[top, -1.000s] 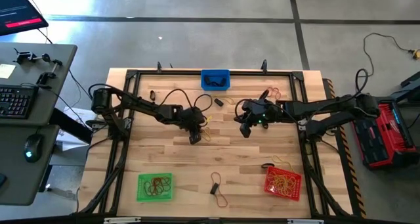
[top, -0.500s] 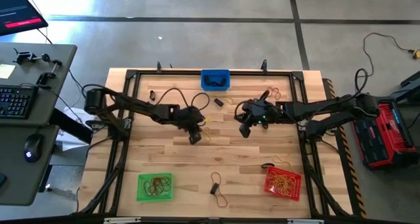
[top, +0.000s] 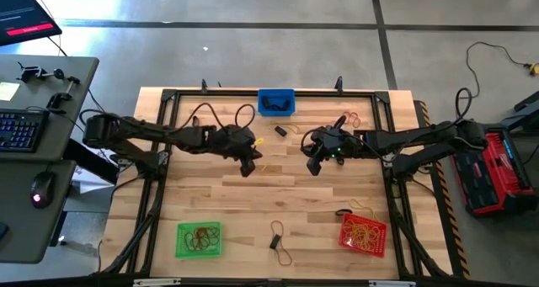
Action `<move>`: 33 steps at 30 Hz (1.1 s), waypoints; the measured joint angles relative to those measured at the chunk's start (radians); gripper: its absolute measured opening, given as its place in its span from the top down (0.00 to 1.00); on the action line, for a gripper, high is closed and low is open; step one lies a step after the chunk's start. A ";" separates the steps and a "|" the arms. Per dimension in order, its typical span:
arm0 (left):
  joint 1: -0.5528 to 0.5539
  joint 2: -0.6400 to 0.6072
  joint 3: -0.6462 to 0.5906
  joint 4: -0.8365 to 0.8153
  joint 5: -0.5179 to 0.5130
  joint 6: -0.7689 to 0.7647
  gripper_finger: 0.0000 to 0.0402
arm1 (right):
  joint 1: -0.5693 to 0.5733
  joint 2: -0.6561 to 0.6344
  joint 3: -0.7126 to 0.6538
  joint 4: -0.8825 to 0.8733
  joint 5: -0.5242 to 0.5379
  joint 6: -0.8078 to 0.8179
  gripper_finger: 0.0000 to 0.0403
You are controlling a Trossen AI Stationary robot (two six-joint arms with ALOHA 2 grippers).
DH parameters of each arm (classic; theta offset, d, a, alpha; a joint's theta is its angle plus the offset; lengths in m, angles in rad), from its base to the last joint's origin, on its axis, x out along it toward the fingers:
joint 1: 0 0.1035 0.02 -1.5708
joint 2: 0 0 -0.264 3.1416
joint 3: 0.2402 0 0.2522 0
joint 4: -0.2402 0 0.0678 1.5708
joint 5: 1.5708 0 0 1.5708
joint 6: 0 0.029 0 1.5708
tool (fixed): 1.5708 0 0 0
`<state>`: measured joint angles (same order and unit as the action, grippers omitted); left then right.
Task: Sort rubber bands into baskets
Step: Put the yellow rubber band into the red basket
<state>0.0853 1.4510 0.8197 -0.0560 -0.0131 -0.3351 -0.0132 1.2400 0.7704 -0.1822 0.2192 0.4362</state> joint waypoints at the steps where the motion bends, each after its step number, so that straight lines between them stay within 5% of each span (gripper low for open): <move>1: -0.005 -0.003 0.002 -0.005 0.000 -0.001 1.00 | 0.000 0.000 0.000 0.000 0.000 0.000 1.00; 13: -0.029 0.001 0.197 -0.021 -0.064 0.005 1.00 | 0.040 0.001 0.000 0.203 -0.087 -0.045 0.98; 26: -0.013 0.001 0.326 0.011 -0.108 -0.057 1.00 | 0.088 0.001 0.000 0.418 0.060 -0.071 0.51; 33: -0.013 0.029 0.368 0.060 -0.136 -0.074 1.00 | 0.088 0.011 0.001 0.531 0.072 -0.179 0.44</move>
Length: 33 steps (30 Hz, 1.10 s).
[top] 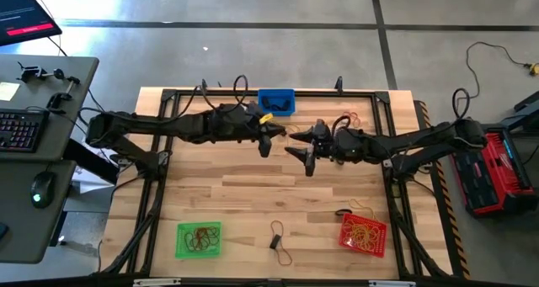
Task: Sort rubber bands into baskets
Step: Put the yellow rubber band into the red basket
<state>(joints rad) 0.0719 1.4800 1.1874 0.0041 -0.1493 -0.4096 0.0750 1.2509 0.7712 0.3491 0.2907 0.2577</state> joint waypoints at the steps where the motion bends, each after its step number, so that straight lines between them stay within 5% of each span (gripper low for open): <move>1: 0.000 0.002 0.001 -0.002 0.000 -0.002 1.00 | 0.000 0.002 0.000 0.008 0.000 -0.005 0.44; 10: -0.001 0.034 0.027 0.065 0.000 -0.008 1.00 | 0.000 0.037 0.000 0.032 -0.001 0.056 0.51; 20: -0.001 0.034 0.027 0.086 0.007 -0.009 1.00 | 0.000 0.047 0.000 0.030 0.002 0.048 0.96; 33: 0.001 0.027 0.027 0.095 0.036 0.031 0.87 | 0.007 0.031 0.000 0.001 -0.006 0.081 1.00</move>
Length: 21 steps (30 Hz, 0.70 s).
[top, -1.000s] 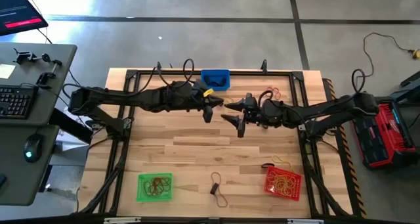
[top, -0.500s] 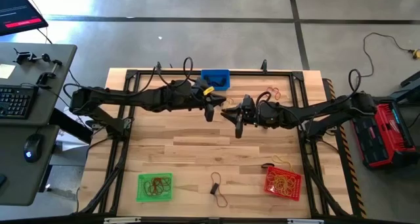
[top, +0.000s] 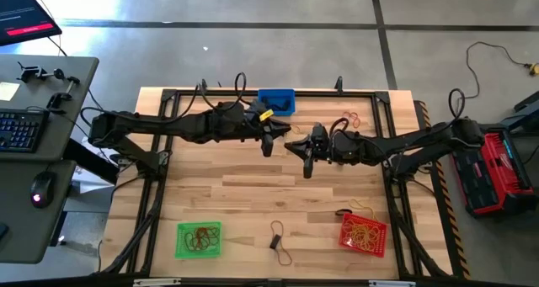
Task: Sort rubber bands into baskets
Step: Put the yellow rubber band into the red basket
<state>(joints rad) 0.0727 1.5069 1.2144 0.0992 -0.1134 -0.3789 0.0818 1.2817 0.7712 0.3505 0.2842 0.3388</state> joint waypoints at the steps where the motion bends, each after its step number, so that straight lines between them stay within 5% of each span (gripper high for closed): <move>1: 0.000 0.000 0.000 -0.001 0.002 0.014 0.85 | 0.001 -0.009 0.000 -0.019 0.000 0.003 1.00; 9: 0.000 -0.004 -0.001 -0.029 0.003 0.103 0.72 | 0.038 -0.115 0.000 -0.209 0.002 0.063 1.00; 16: -0.003 -0.004 -0.004 -0.014 0.018 0.165 0.70 | 0.135 -0.191 0.000 -0.410 0.003 0.182 1.00; 21: -0.010 -0.003 -0.121 0.200 0.067 0.136 0.73 | 0.223 -0.229 0.000 -0.534 0.002 0.300 1.00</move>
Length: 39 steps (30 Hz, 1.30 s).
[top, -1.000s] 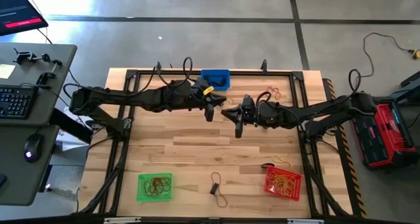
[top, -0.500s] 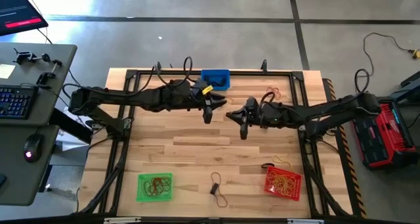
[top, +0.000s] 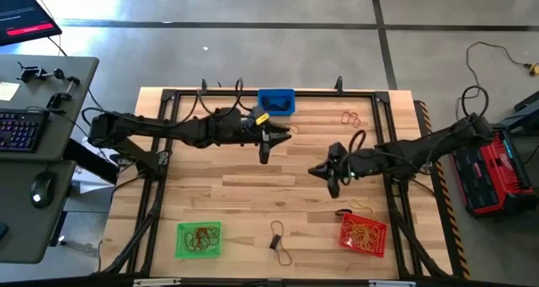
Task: Sort rubber bands into baskets
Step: Put the yellow rubber band into the red basket
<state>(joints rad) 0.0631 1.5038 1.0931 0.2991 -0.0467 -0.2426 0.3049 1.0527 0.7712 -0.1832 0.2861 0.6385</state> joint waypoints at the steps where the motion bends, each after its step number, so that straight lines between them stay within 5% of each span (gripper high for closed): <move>1: -0.001 0.001 -0.028 0.057 0.015 -0.020 0.74 | 0.017 -0.006 0.000 -0.022 0.000 0.026 1.00; 10: -0.001 0.001 -0.176 0.226 0.019 -0.112 0.85 | 0.185 -0.071 0.000 -0.185 -0.053 0.308 1.00; 25: 0.003 -0.001 -0.183 0.222 0.017 -0.104 0.91 | 0.511 -0.064 0.000 -0.473 -0.205 0.815 1.00; 39: 0.003 -0.001 -0.183 0.222 0.017 -0.104 0.91 | 0.588 0.064 0.000 -0.561 -0.322 0.837 1.00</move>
<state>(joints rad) 0.0662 1.5032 0.9096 0.5209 -0.0299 -0.3461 0.8932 1.1165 0.7712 -0.7439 -0.0358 1.4757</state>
